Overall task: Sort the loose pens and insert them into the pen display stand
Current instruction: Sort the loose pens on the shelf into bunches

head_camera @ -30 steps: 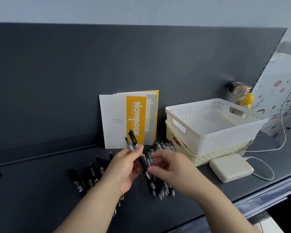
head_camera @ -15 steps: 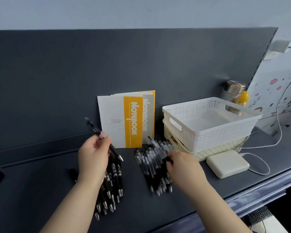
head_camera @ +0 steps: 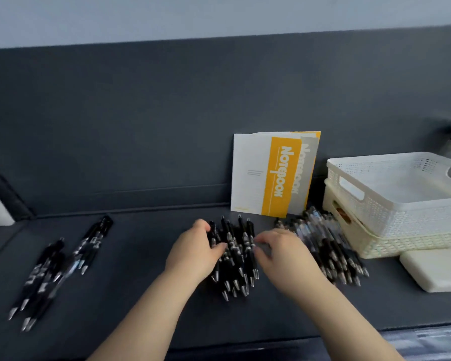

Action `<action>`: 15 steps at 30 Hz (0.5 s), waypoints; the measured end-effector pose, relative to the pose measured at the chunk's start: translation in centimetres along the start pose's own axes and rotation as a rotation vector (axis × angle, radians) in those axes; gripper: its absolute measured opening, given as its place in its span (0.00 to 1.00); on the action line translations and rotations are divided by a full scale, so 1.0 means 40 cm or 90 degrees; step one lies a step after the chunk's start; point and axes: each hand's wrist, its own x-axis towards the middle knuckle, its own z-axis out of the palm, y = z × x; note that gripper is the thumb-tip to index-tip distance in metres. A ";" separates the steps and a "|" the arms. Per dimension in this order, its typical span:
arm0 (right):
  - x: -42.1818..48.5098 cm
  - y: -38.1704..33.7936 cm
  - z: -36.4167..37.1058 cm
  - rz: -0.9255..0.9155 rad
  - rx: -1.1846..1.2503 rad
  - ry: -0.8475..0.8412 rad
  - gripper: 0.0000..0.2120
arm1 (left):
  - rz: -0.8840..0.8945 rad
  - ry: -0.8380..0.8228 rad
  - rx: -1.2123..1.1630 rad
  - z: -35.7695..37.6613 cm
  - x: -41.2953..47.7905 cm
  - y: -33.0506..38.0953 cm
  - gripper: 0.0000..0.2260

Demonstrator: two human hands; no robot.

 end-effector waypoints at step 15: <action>0.092 -0.347 0.214 -0.066 0.013 -0.034 0.10 | 0.055 0.002 -0.056 -0.181 -0.004 -0.360 0.15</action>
